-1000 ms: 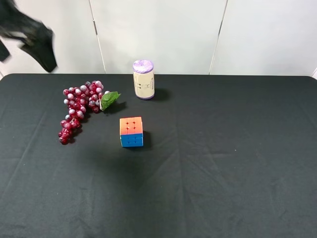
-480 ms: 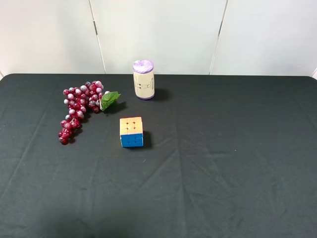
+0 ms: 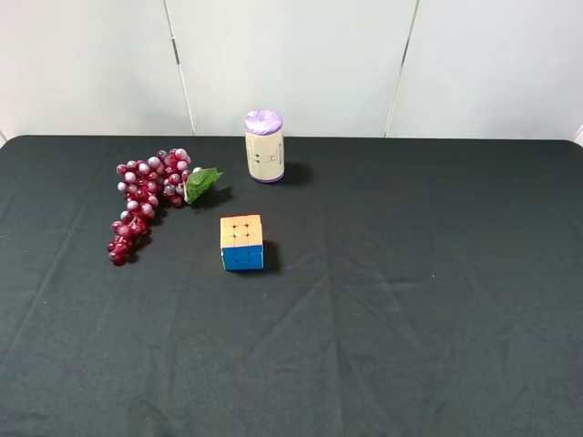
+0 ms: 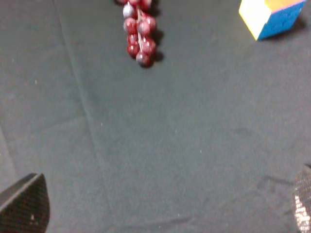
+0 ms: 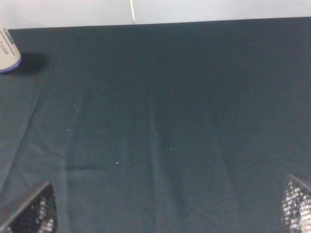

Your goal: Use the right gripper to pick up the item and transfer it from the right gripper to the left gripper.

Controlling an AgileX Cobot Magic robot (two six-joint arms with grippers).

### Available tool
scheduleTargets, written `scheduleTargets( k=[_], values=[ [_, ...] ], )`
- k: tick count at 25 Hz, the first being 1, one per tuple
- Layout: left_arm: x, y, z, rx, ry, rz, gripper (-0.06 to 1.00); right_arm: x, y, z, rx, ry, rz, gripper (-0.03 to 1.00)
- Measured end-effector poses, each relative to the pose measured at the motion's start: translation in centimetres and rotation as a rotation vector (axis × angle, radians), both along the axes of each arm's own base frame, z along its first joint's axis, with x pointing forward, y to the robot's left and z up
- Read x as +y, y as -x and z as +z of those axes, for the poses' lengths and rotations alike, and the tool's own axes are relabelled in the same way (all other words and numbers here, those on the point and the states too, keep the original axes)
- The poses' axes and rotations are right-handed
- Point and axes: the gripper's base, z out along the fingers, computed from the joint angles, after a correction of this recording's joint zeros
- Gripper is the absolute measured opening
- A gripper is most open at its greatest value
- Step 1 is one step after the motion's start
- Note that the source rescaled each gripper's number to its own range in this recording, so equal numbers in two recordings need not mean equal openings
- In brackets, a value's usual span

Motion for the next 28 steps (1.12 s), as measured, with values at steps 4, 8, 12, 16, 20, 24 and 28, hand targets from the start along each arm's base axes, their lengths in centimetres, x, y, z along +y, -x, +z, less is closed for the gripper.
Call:
scheduleTargets(
  k=[4,8,12,16,20,24,28],
  values=[
    [0.15,0.54,-0.5,-0.093,0.025,0.002,1.0,0.0,0.0,0.0,0.0,0.0,0.0,1.0],
    [0.12,0.44,-0.68,-0.091,0.025,0.002,1.0,0.02,0.0,0.01,0.0,-0.002,0.001,1.0],
    [0.12,0.44,-0.68,-0.091,0.025,0.002,1.0,0.07,0.01,0.0,0.0,-0.007,0.005,1.0],
    [0.12,0.44,-0.68,-0.091,0.025,0.004,1.0,0.12,0.01,0.0,0.001,-0.013,0.009,1.0],
    [0.01,0.43,-0.68,-0.092,0.021,0.092,1.0,0.17,0.02,0.0,0.002,-0.018,0.012,1.0],
    [-0.18,0.4,-0.68,-0.094,0.014,0.242,1.0,0.18,0.02,0.0,0.002,-0.019,0.013,1.0],
    [-0.18,0.38,-0.69,-0.095,0.007,0.284,1.0,0.18,0.02,0.0,0.002,-0.019,0.013,1.0]
  ],
)
